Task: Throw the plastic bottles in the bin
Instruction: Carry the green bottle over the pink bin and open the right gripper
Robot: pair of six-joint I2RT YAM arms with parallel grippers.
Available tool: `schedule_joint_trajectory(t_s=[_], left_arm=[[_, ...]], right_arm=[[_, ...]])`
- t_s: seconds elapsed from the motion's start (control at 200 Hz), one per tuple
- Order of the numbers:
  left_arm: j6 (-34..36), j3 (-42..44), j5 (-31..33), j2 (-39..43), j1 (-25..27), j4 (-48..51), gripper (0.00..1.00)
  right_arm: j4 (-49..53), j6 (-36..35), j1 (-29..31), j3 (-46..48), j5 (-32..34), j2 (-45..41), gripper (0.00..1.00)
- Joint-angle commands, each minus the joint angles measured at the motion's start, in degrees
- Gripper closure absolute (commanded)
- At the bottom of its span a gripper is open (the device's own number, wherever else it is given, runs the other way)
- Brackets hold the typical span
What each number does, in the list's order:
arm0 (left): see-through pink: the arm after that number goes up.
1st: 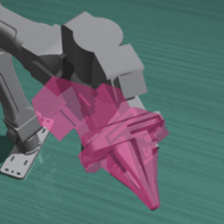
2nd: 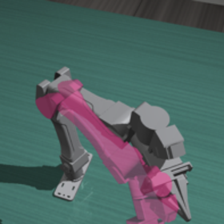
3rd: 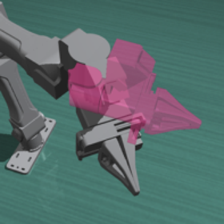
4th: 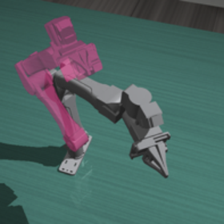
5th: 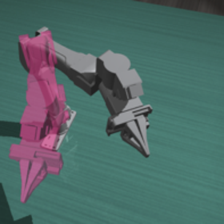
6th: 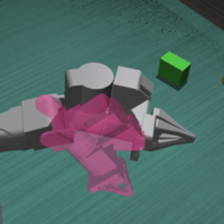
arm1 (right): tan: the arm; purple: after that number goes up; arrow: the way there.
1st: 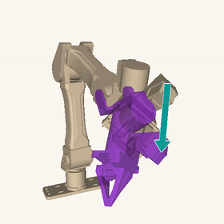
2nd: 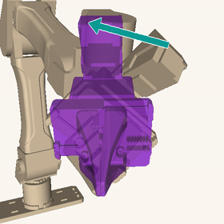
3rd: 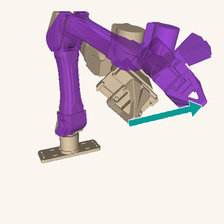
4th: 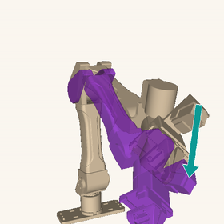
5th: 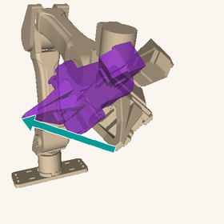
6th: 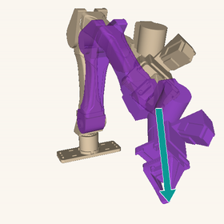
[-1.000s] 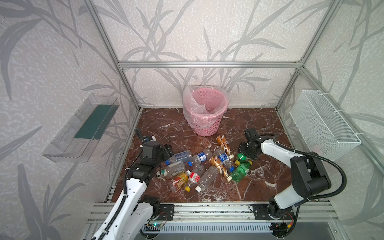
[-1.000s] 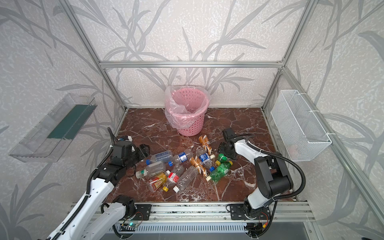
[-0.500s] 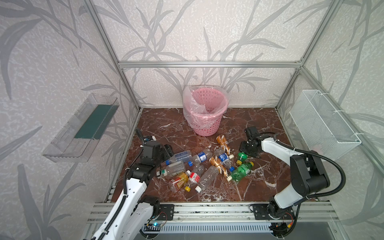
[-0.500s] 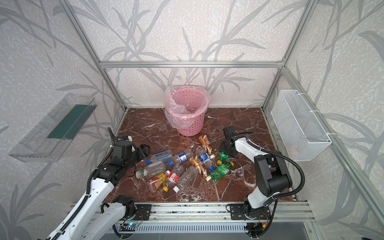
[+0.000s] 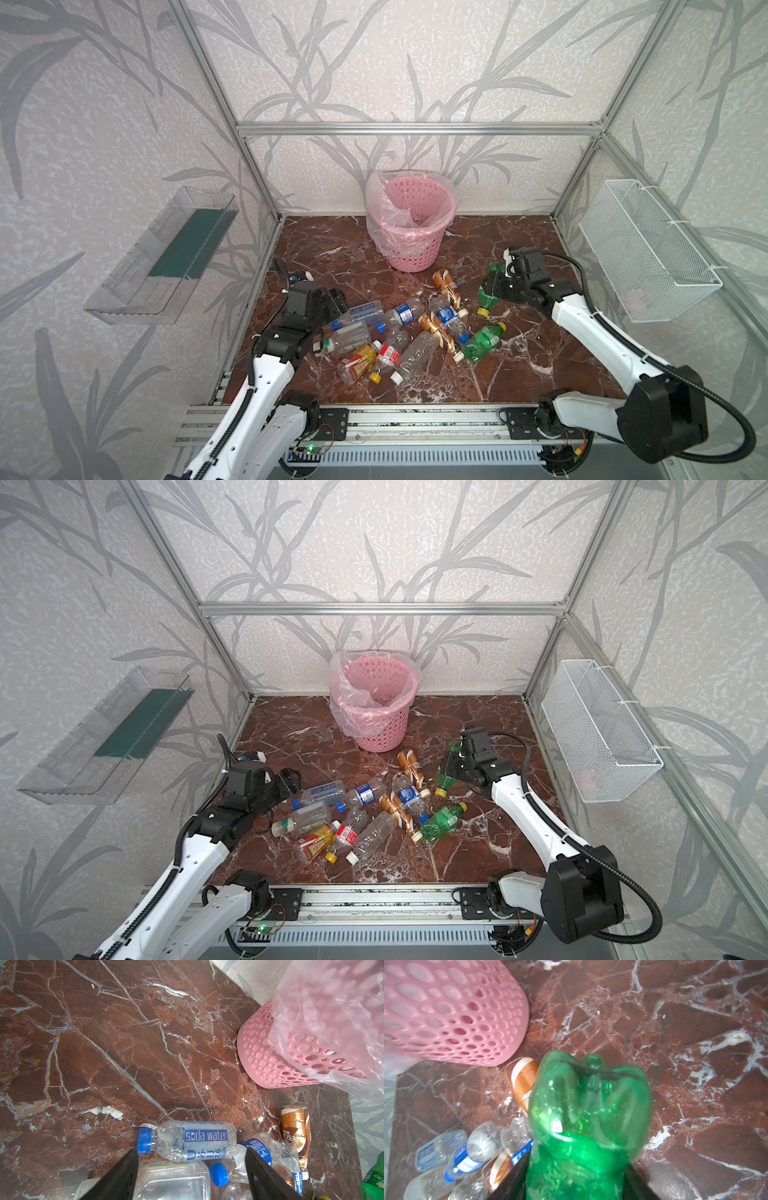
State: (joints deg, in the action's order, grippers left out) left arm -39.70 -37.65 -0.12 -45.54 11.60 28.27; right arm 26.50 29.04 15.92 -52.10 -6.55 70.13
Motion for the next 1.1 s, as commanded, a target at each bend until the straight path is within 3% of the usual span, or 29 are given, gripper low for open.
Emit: schedule_joint_trajectory(t_s=[0.0, 0.325, 0.465, 0.58, 0.675, 0.76, 0.785, 0.815, 0.865, 0.95, 1.03, 1.095], left_arm=[[-0.6, -1.5, 0.1, -0.4, 0.2, -0.5, 0.19], [0.0, -2.1, -0.3, -2.3, 0.4, -1.1, 0.19], [0.0, -3.4, -0.3, -2.9, 0.4, -1.0, 0.19], [-0.1, -5.1, -0.1, -3.0, 0.4, -0.7, 0.19], [-0.4, -6.8, 0.1, -3.3, 0.4, -0.8, 0.19], [-0.8, -8.2, -0.1, -3.8, 0.4, -0.6, 0.19], [-1.0, -8.7, -0.2, -3.9, 0.4, -0.5, 0.19], [-1.0, -9.1, -0.2, -3.9, 0.5, -0.1, 0.19], [-0.7, -9.8, -0.2, -3.6, 0.6, 0.5, 0.19], [0.0, -9.9, 1.1, -2.1, 0.5, 1.6, 0.19], [0.4, -8.8, 2.7, -0.7, 0.5, 1.6, 0.18], [0.4, -7.7, 3.6, 0.5, 0.5, 1.2, 0.18]], right_arm=[[0.7, -2.3, 0.5, 1.8, -4.3, -3.8, 0.41], [-1.3, -1.7, 4.8, 6.6, -7.4, -12.7, 0.41], [-2.7, -0.4, 6.9, -3.7, -7.7, -9.0, 0.41], [-0.3, -1.5, 10.6, -28.5, -3.7, 2.6, 0.41], [3.8, -0.5, 10.7, -53.5, -2.5, 18.7, 0.37], [20.2, 1.8, 9.4, -82.7, -4.0, 39.4, 0.22], [28.1, 1.9, 8.8, -95.2, -5.7, 46.4, 0.09], [34.4, 1.5, 8.9, -107.4, -5.8, 52.1, 0.0], [45.7, 0.6, 9.9, -128.9, -3.5, 61.2, 0.01], [37.4, -1.2, 11.7, -107.7, -0.2, 48.0, 0.01], [19.3, -2.5, 13.3, -78.7, 3.5, 31.4, 0.01], [9.2, -1.4, 13.4, -63.2, 6.0, 21.6, 0.01]])
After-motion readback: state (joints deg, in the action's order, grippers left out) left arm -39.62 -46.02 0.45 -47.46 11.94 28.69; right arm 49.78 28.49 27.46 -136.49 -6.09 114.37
